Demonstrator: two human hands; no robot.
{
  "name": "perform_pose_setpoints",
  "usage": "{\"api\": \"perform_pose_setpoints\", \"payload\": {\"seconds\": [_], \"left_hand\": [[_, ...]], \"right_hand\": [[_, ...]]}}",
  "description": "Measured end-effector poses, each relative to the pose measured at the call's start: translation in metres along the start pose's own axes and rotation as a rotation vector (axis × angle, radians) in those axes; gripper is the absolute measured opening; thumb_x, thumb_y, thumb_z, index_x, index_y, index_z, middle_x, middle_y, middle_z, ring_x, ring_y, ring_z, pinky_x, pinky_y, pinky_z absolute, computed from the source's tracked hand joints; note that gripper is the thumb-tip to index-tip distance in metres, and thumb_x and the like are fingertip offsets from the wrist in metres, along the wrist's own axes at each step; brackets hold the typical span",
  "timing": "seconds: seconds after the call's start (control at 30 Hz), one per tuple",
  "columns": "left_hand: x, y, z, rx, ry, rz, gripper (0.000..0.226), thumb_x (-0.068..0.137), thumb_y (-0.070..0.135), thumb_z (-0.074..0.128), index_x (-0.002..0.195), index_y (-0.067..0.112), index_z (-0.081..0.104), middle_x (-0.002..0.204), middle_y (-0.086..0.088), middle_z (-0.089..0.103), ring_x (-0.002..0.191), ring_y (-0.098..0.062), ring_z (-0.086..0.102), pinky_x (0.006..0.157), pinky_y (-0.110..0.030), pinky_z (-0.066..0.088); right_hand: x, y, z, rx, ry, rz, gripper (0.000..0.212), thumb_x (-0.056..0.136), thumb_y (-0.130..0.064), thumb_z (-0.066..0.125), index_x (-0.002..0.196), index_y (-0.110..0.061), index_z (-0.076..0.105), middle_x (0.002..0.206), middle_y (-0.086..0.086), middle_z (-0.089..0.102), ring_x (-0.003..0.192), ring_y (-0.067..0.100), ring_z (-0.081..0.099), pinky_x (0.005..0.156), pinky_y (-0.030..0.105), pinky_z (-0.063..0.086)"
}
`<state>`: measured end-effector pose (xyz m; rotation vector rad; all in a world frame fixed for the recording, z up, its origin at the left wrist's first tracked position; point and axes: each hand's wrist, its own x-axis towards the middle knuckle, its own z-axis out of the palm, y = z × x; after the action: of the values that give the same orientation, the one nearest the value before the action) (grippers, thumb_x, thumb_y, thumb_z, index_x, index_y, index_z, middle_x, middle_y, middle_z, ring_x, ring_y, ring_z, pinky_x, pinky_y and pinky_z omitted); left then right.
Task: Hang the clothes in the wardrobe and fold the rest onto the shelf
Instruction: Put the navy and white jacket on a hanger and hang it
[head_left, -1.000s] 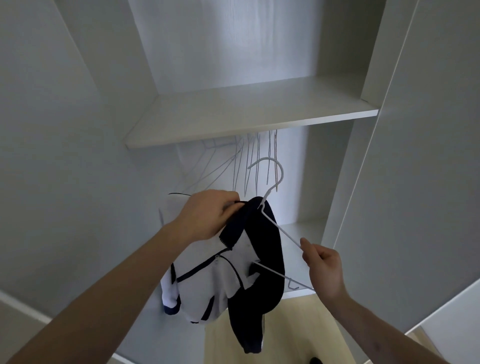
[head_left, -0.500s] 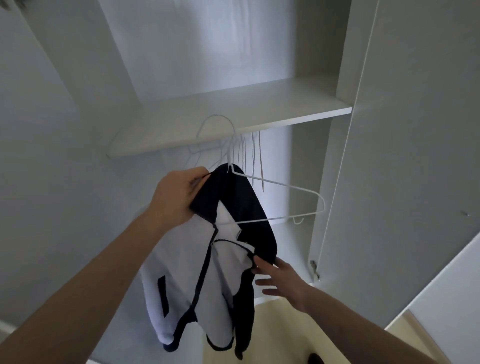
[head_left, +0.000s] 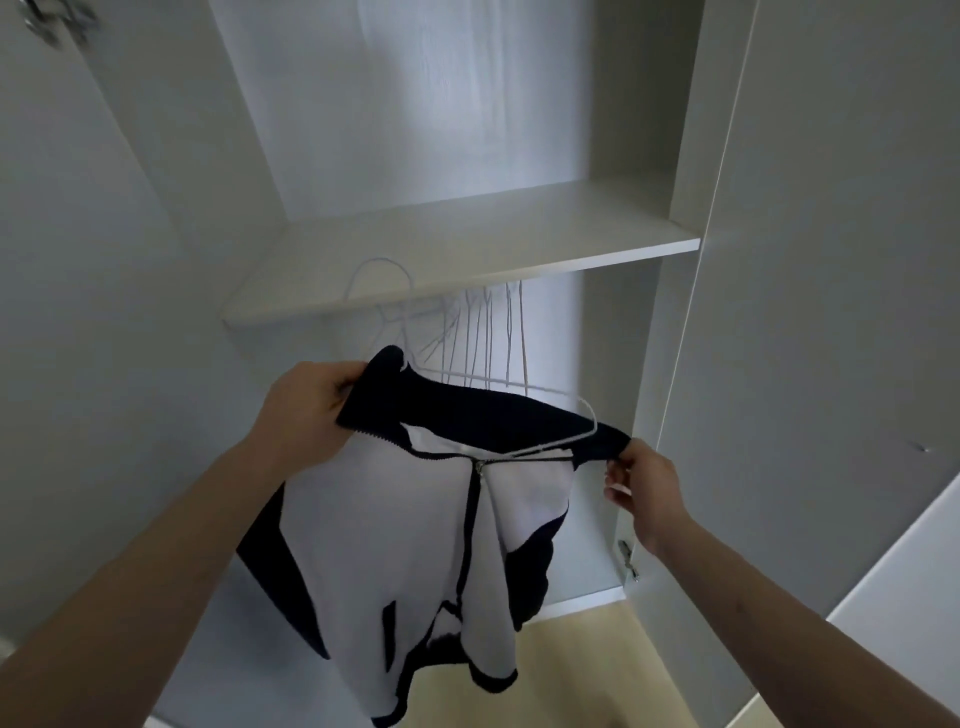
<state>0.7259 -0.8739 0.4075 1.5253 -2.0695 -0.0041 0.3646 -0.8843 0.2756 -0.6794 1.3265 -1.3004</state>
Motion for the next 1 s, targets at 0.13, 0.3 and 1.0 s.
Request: {"api": "perform_pose_setpoints", "payload": {"seconds": [0.13, 0.3, 1.0], "left_hand": [[-0.002, 0.003, -0.005, -0.045, -0.066, -0.035, 0.043, 0.086, 0.057, 0.037, 0.092, 0.037, 0.076, 0.059, 0.005, 0.065, 0.057, -0.014, 0.061, 0.055, -0.031, 0.041], [-0.003, 0.006, 0.001, 0.076, -0.156, -0.07, 0.023, 0.081, 0.033, 0.048, 0.058, 0.034, 0.047, 0.048, 0.005, 0.05, 0.044, -0.009, 0.041, 0.049, -0.027, 0.03], [-0.022, 0.016, 0.056, 0.076, -0.06, -0.147, 0.02, 0.087, 0.026, 0.062, 0.098, 0.014, 0.074, 0.081, -0.003, 0.073, 0.073, -0.023, 0.066, 0.067, -0.037, 0.052]], "right_hand": [[0.004, -0.027, -0.002, 0.024, 0.033, -0.049, 0.021, 0.085, -0.01, 0.051, 0.072, -0.014, 0.068, 0.058, 0.0, 0.058, 0.053, 0.013, 0.052, 0.058, 0.03, 0.05], [0.003, -0.05, -0.003, 0.069, 0.032, -0.083, 0.03, 0.081, -0.011, 0.051, 0.062, -0.021, 0.073, 0.059, 0.0, 0.061, 0.051, 0.011, 0.055, 0.056, 0.028, 0.052], [-0.035, -0.077, 0.064, -0.339, -0.452, -0.511, 0.024, 0.093, -0.003, 0.052, 0.083, 0.003, 0.073, 0.087, 0.014, 0.07, 0.085, 0.03, 0.069, 0.083, 0.04, 0.06]]}}
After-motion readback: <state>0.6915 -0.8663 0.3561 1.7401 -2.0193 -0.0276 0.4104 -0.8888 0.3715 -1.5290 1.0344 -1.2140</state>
